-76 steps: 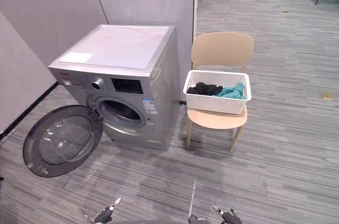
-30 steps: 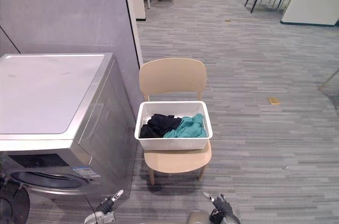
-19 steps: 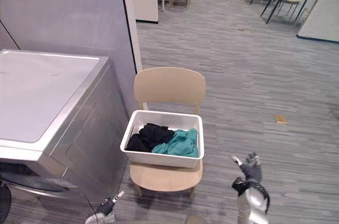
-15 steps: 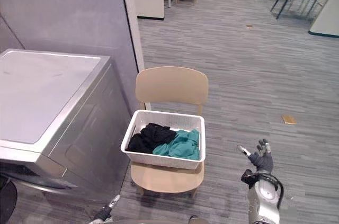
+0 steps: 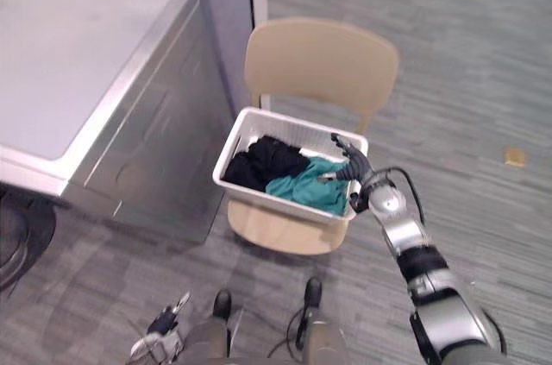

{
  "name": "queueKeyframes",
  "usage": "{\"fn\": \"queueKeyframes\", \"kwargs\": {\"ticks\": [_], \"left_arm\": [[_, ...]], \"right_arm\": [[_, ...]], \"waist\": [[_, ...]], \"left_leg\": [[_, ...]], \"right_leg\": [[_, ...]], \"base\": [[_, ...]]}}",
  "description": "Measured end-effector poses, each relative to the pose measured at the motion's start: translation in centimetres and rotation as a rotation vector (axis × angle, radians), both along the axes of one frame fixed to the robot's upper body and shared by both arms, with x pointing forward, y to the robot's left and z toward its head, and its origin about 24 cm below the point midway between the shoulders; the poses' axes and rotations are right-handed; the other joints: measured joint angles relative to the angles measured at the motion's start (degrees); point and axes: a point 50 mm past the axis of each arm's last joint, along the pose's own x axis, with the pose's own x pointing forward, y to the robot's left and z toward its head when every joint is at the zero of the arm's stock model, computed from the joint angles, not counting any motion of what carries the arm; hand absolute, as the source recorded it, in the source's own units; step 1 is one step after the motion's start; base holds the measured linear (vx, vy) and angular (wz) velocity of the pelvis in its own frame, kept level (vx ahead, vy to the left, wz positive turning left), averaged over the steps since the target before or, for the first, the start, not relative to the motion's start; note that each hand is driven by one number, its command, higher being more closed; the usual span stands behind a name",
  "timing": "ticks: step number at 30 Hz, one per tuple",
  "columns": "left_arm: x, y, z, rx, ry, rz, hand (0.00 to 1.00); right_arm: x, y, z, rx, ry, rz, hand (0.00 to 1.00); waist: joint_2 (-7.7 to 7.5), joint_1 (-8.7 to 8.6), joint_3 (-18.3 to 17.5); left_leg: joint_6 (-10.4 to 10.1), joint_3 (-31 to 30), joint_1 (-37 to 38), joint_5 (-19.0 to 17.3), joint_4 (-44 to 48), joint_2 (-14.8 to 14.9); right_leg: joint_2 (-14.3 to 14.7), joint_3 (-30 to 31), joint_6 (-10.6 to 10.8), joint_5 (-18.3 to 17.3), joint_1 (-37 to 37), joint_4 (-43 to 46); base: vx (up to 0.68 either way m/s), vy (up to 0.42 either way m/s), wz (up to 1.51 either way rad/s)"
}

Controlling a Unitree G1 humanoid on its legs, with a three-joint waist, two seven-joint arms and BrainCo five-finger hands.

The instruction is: Pick up the laundry basket with both hands and put the clothes into the washing machine.

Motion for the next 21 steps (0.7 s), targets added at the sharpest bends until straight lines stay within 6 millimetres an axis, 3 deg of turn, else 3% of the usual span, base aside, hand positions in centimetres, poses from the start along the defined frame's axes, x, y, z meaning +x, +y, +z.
{"fn": "queueKeyframes", "kwargs": {"ticks": [3, 7, 21], "left_arm": [[2.2, -0.2, 0.9, 0.017, -0.069, -0.035, 0.00], [4.1, -0.7, 1.8, 0.025, -0.123, -0.059, 0.00], [7.7, -3.0, 3.8, 0.009, -0.247, -0.069, 0.00]], "right_arm": [[2.0, 0.1, 2.1, -0.082, -0.006, -0.003, 0.00], [3.0, -1.0, 3.7, -0.125, -0.027, -0.062, 0.00], [4.1, -3.7, 7.8, -0.155, -0.161, -0.287, 0.00]], "waist": [[0.00, 0.42, 4.28], [0.43, 1.66, 7.30], [1.12, 2.83, 8.03]], "left_leg": [[-0.01, -0.62, -3.09, 0.00, 2.37, -0.28], [-0.01, -0.63, -4.95, 0.03, 3.36, -0.46], [-0.28, -0.35, -10.43, 3.18, 1.30, -1.16]], "right_leg": [[-0.26, 0.01, -0.42, 0.44, -2.45, 1.60], [-0.48, 0.01, -0.49, 0.86, -4.29, 2.59], [-2.35, -0.92, -0.75, 0.25, -11.83, 7.04]], "base": [[-0.13, -0.022, 0.07], [-0.11, -0.013, 0.01], [-0.03, -0.004, 0.06]]}}
